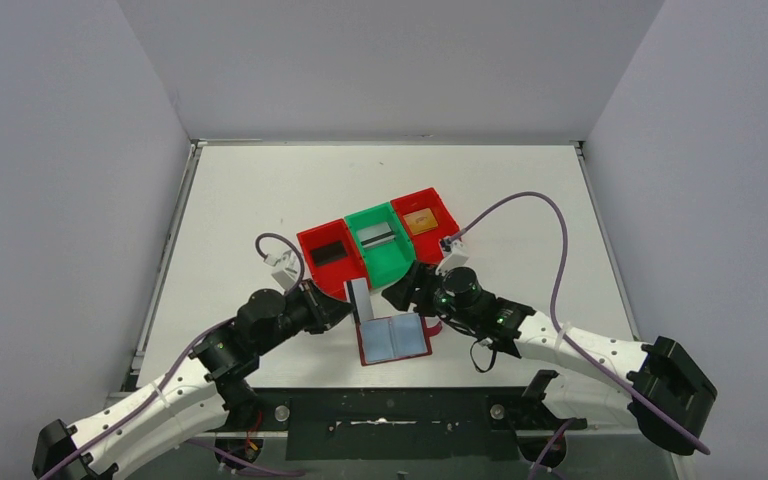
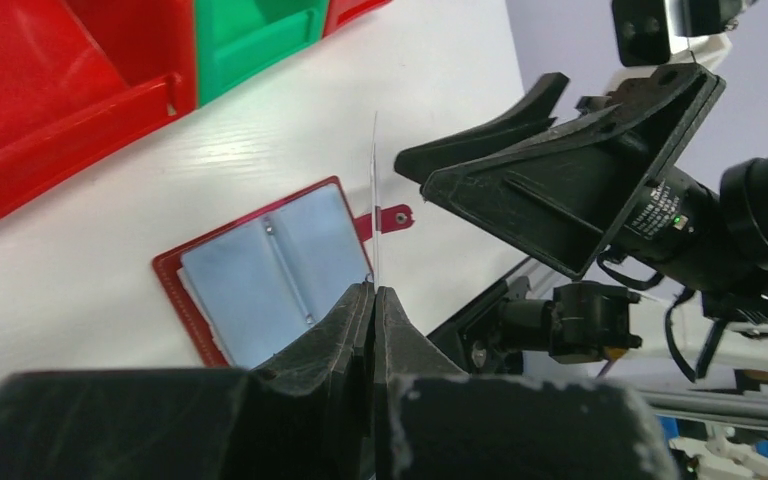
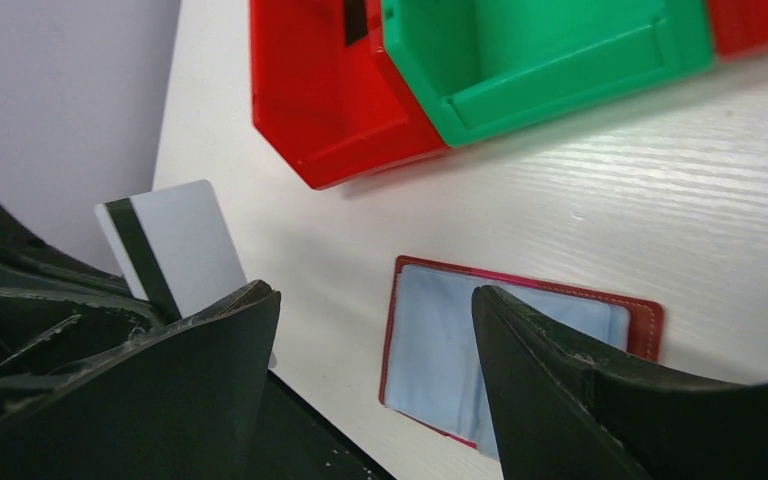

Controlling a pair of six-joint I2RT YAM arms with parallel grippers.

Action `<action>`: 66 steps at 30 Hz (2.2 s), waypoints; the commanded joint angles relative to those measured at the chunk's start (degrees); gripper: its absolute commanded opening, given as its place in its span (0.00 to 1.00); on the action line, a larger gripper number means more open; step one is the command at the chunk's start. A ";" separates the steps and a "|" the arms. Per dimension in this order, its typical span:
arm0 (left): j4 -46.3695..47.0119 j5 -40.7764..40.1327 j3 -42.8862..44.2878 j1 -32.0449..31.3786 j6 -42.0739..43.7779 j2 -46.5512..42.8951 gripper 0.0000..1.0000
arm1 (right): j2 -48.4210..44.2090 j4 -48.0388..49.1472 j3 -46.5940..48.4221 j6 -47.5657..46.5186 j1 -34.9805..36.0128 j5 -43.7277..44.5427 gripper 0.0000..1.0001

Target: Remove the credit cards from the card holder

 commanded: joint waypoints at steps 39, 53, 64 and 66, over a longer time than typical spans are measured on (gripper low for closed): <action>41.75 37.45 -9.52 17.05 -11.16 8.52 0.00 | 2.19 36.22 -5.43 6.16 -6.92 -34.27 0.09; 22.72 30.91 -3.60 18.36 -2.76 4.76 0.70 | -1.97 25.96 -3.07 0.59 -7.57 -30.11 0.00; -24.82 -7.38 18.57 18.68 12.74 0.81 0.91 | -6.86 -1.71 10.19 -29.76 -7.68 -3.58 0.00; -27.82 -10.92 20.77 18.68 13.48 2.40 0.91 | -6.08 -0.78 11.16 -37.76 -7.65 -2.97 0.00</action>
